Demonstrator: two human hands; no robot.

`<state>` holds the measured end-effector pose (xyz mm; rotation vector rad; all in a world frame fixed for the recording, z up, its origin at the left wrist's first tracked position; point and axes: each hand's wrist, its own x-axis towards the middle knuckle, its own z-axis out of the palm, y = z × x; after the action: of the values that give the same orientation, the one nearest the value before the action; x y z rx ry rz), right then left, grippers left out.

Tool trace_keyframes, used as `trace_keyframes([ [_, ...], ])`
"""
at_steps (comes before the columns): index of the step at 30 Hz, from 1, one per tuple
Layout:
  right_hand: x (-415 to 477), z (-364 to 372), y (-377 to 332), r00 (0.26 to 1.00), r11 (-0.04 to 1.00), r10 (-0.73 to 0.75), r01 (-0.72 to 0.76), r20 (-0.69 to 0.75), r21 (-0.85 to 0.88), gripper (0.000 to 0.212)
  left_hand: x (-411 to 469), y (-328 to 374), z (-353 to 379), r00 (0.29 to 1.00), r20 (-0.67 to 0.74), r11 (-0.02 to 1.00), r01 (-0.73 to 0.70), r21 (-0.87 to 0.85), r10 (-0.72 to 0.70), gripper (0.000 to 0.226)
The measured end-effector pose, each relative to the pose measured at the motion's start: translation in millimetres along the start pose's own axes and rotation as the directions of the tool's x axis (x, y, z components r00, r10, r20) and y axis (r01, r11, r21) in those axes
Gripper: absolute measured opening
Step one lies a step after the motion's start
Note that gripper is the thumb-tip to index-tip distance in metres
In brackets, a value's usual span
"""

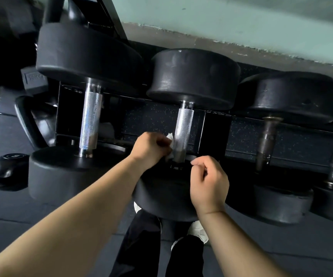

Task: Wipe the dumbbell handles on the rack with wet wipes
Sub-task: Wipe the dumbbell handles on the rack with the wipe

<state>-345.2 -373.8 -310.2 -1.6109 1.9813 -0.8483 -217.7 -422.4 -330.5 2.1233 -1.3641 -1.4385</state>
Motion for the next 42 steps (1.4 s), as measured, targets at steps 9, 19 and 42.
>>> trace_keyframes([
  [9,-1.1,0.0,1.8,1.0,1.0,0.011,-0.011,0.006,0.002,0.03,22.3,14.4,-7.5,0.993,-0.035,0.945,-0.114,-0.307,0.108,0.029],
  [19,0.3,-0.6,-0.5,1.0,1.0,-0.006,0.006,-0.009,-0.004,0.028,11.8,2.9,-5.7,0.948,0.315,0.77,0.171,-0.615,0.041,0.038],
  [42,-0.8,-1.2,-1.1,0.999,0.999,0.031,-0.031,0.015,0.015,0.031,34.1,-16.6,-5.4,0.87,0.492,0.819,0.262,-0.511,0.028,0.048],
])
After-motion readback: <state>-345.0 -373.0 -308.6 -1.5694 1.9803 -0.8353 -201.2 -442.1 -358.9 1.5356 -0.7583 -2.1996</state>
